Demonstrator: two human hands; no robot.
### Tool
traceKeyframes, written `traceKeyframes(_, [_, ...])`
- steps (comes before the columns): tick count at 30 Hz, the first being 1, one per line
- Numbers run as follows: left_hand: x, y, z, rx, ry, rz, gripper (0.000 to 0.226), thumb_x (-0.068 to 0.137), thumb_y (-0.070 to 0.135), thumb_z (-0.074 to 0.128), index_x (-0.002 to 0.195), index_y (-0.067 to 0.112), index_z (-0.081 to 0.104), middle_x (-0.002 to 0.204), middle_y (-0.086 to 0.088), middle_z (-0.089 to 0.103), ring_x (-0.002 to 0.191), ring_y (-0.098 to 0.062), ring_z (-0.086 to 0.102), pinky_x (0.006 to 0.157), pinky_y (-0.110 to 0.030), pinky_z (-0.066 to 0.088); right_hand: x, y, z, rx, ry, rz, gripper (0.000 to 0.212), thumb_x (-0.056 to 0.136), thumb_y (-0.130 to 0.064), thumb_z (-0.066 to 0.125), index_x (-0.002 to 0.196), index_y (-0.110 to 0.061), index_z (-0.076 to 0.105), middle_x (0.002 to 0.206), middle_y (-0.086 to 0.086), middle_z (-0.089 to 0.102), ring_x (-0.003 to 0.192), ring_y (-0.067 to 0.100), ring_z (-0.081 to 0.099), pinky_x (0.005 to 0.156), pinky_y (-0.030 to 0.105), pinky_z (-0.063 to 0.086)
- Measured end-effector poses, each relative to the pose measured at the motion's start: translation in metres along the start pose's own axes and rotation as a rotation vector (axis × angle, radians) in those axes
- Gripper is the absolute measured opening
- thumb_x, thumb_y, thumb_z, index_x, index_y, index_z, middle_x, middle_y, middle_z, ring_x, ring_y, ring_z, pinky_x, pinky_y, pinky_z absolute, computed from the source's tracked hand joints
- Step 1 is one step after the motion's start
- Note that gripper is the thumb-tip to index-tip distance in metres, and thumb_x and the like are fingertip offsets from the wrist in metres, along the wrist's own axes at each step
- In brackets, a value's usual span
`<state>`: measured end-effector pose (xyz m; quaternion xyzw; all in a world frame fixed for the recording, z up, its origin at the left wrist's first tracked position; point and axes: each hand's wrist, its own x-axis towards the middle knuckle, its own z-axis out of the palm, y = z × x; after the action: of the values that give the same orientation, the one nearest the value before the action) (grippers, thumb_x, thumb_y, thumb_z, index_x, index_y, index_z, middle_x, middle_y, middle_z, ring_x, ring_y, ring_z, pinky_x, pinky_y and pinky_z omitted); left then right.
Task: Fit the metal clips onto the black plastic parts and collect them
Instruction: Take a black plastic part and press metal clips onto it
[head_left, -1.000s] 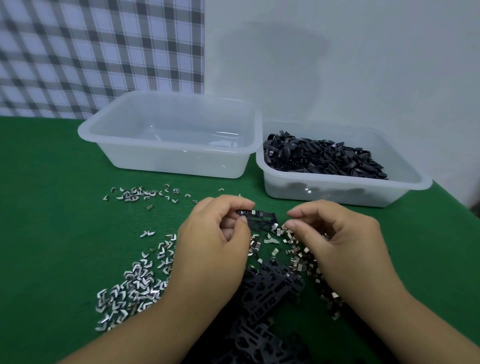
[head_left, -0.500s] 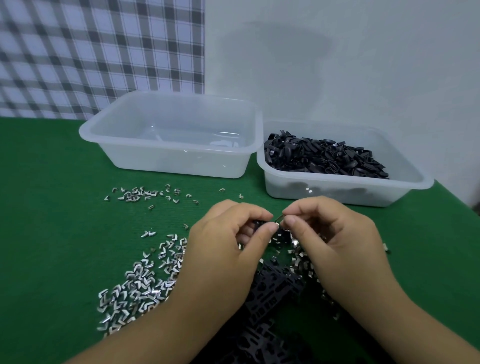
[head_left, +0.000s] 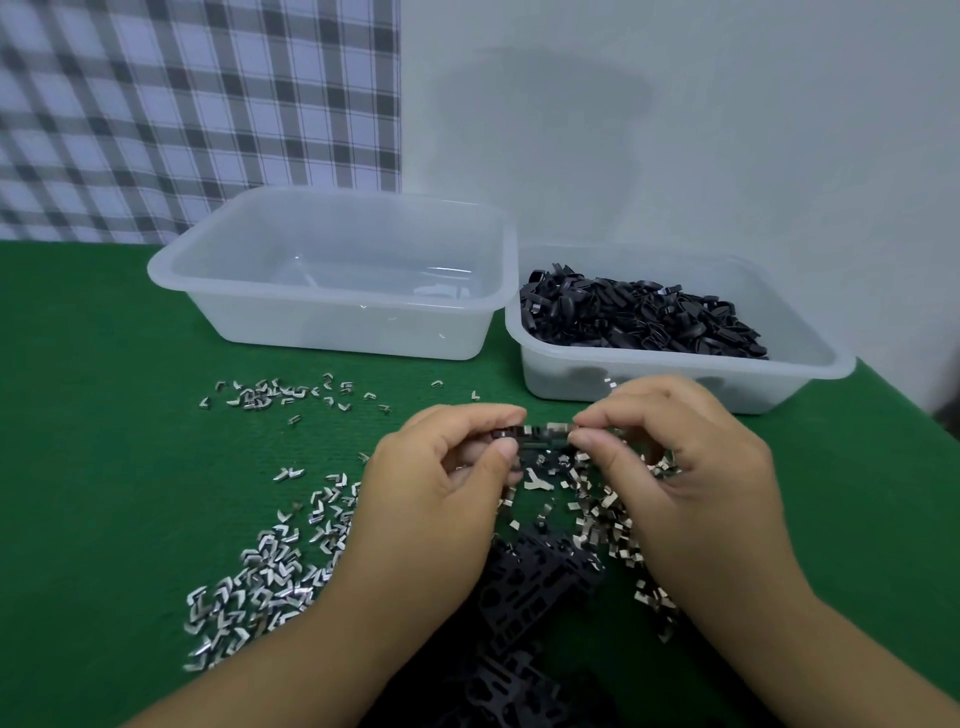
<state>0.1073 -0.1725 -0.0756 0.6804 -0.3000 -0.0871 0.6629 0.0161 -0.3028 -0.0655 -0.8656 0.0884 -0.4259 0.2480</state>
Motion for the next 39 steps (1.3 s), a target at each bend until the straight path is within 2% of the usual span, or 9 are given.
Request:
traceKeyframes(4, [0.0005,0.0001,0.0000,-0.087,0.017,-0.036,0.032,0.083,-0.005,0.064,0.087,0.026,0.071,0.076,-0.002,0.074,0.066,-0.006,0.071,0.062,-0.010,0.051,-0.0014,0.0009,0.0009,-0.010,0.018,0.029,0.004,0.076,-0.017,0.069,0.079,-0.015,0.071,0.079,-0.009,0.051,0.075,0.002,0.047,0.069,0.008,0.037])
traceKeyframes(7, [-0.0002,0.0011,0.0002,-0.096,0.010,-0.035,0.030,0.083,-0.005,0.064,0.089,0.023,0.071,0.075,0.003,0.074,0.065,-0.006,0.071,0.061,-0.010,0.051,-0.0012,0.0010,0.0018,-0.074,0.026,-0.002,0.006,0.076,-0.018,0.068,0.079,-0.014,0.071,0.078,-0.006,0.051,0.077,0.012,0.050,0.070,0.010,0.037])
traceKeyframes(10, [-0.0009,0.0023,0.0006,-0.084,0.006,-0.022,0.031,0.082,-0.006,0.064,0.088,0.024,0.072,0.075,-0.005,0.073,0.065,-0.005,0.071,0.061,-0.009,0.051,-0.0015,0.0022,0.0028,-0.133,0.034,-0.032,0.006,0.076,-0.017,0.068,0.078,-0.013,0.071,0.077,-0.003,0.052,0.077,0.017,0.051,0.071,0.012,0.037])
traceKeyframes(14, [-0.0013,0.0037,0.0015,-0.046,-0.007,0.008,0.033,0.082,-0.006,0.064,0.087,0.026,0.072,0.083,-0.010,0.069,0.064,-0.005,0.070,0.062,-0.007,0.050,-0.0016,0.0037,0.0031,-0.196,0.040,-0.070,0.007,0.076,-0.017,0.068,0.077,-0.011,0.071,0.078,-0.003,0.050,0.078,0.013,0.047,0.072,0.010,0.035])
traceKeyframes(20, [-0.0012,0.0048,0.0014,-0.033,-0.013,0.028,0.034,0.082,-0.008,0.064,0.086,0.025,0.072,0.085,-0.013,0.068,0.062,-0.004,0.070,0.061,-0.007,0.049,-0.0008,0.0037,0.0024,-0.223,0.034,-0.094,0.008,0.078,-0.016,0.067,0.076,-0.010,0.070,0.077,-0.001,0.051,0.079,0.011,0.043,0.073,0.011,0.034])
traceKeyframes(25, [-0.0013,0.0037,0.0008,0.026,0.001,0.059,0.033,0.081,-0.006,0.065,0.088,0.026,0.072,0.085,-0.010,0.068,0.064,-0.005,0.070,0.064,-0.008,0.051,-0.0014,0.0029,0.0021,-0.241,0.009,-0.099,0.009,0.079,-0.017,0.066,0.075,-0.010,0.070,0.077,0.000,0.050,0.081,0.014,0.043,0.070,0.019,0.037])
traceKeyframes(29, [-0.0012,0.0031,0.0012,0.042,-0.001,0.062,0.034,0.081,-0.006,0.066,0.086,0.027,0.072,0.084,-0.009,0.068,0.063,-0.005,0.070,0.063,-0.009,0.051,-0.0016,0.0025,0.0023,-0.238,-0.005,-0.103,0.008,0.079,-0.017,0.066,0.074,-0.011,0.069,0.076,0.000,0.050,0.080,0.013,0.042,0.071,0.017,0.035])
traceKeyframes(35, [-0.0013,0.0033,0.0016,-0.060,-0.020,0.000,0.037,0.082,-0.009,0.063,0.083,0.027,0.073,0.079,-0.009,0.070,0.062,-0.007,0.071,0.061,-0.009,0.051,-0.0020,0.0028,0.0037,-0.136,-0.020,0.004,0.002,0.075,-0.018,0.070,0.074,-0.017,0.070,0.076,-0.006,0.051,0.078,0.013,0.047,0.071,0.011,0.034])
traceKeyframes(39, [-0.0013,0.0036,0.0016,-0.116,-0.056,-0.037,0.036,0.083,-0.011,0.061,0.084,0.023,0.073,0.073,-0.002,0.073,0.062,-0.007,0.071,0.060,-0.009,0.051,-0.0019,0.0006,0.0025,0.018,-0.079,0.140,0.011,0.073,-0.014,0.076,0.073,-0.022,0.070,0.079,-0.012,0.053,0.084,0.014,0.053,0.073,0.009,0.035])
